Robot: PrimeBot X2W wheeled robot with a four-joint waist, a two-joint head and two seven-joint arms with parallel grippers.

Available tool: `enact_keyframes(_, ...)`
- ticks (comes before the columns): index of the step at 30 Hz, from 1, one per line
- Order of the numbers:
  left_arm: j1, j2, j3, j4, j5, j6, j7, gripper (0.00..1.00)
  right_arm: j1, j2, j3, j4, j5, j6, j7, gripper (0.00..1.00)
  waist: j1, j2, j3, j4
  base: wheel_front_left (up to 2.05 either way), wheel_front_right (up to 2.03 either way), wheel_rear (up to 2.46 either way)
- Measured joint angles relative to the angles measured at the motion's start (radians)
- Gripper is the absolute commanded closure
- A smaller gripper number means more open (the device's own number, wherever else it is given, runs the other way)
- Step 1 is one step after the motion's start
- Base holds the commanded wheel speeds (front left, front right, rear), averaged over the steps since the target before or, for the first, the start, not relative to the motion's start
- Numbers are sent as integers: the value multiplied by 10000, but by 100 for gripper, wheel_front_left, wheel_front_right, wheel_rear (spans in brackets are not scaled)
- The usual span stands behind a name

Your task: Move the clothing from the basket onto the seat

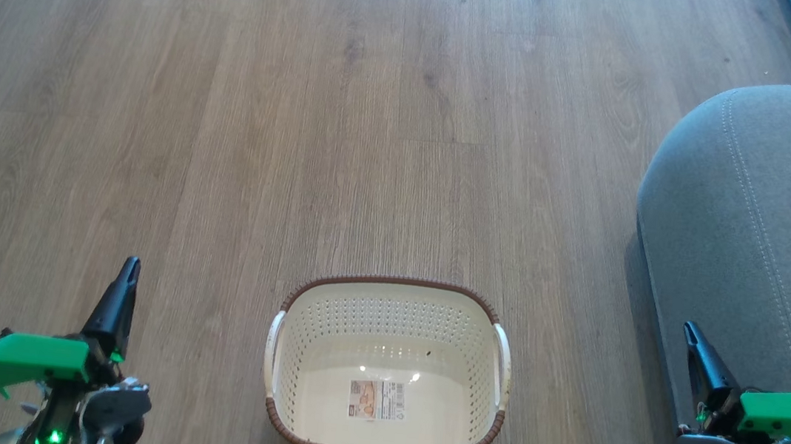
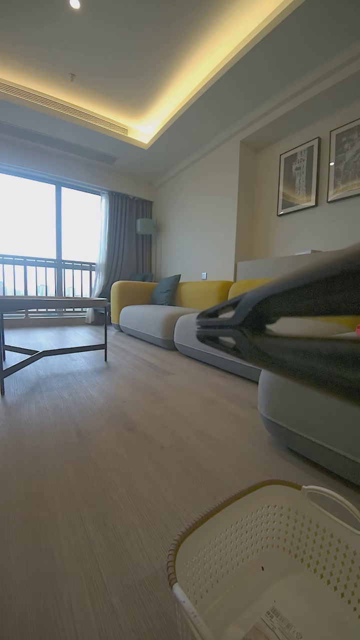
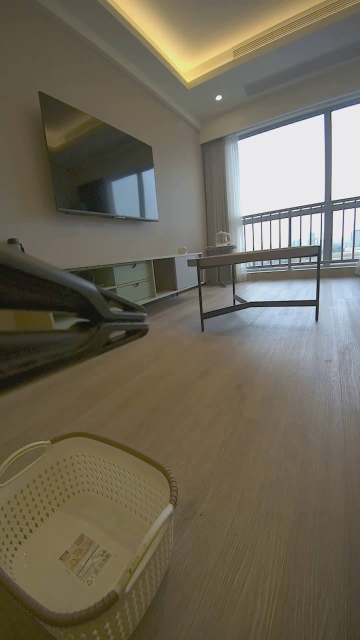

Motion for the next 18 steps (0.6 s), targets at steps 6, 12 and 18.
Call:
enact_keyframes(6,0,0,0,0,0,0,0,100,0,2,-8,0,0,0,0,100,0,0,0,0,0,0,0)
enact_keyframes(12,0,0,0,0,0,0,0,100,0,2,-19,0,0,0,2,100,0,0,0,0,0,0,0)
enact_keyframes(18,0,0,0,-2,0,0,0,100,0,4,-29,0,-8,0,2,100,0,0,0,0,0,0,0)
